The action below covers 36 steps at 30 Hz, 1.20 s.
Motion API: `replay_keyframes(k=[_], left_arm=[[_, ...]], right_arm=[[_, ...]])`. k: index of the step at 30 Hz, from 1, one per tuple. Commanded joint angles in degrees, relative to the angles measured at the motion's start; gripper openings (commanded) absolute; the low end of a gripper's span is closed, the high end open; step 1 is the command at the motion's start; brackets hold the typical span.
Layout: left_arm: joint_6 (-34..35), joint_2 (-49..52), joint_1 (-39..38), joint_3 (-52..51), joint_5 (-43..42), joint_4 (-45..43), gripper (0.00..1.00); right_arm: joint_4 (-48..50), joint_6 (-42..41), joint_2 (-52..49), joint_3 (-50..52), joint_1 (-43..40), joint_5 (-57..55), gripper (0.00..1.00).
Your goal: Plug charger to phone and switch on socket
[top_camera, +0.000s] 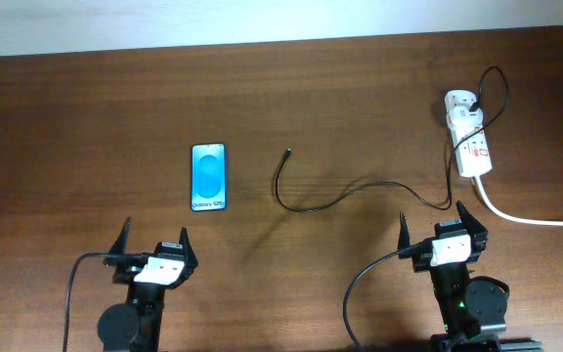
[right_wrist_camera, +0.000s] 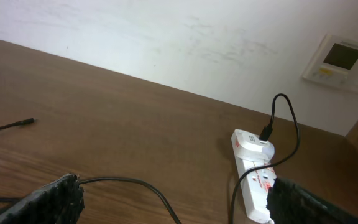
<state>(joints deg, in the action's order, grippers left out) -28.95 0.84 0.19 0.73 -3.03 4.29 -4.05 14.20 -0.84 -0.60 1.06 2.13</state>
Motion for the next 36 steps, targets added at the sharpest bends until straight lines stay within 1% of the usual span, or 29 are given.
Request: replay_keyframes(k=[1, 36], left_arm=[[-0.7, -0.3, 0.4, -0.2, 0.2, 0.3, 0.99], [-0.7, -0.3, 0.3, -0.2, 0.2, 0.3, 0.99]], right_arm=[[-0.3, 0.2, 0.5, 0.3, 0.4, -0.9, 0.99], [-0.3, 0.2, 0.5, 0.3, 0.4, -0.9, 0.99]])
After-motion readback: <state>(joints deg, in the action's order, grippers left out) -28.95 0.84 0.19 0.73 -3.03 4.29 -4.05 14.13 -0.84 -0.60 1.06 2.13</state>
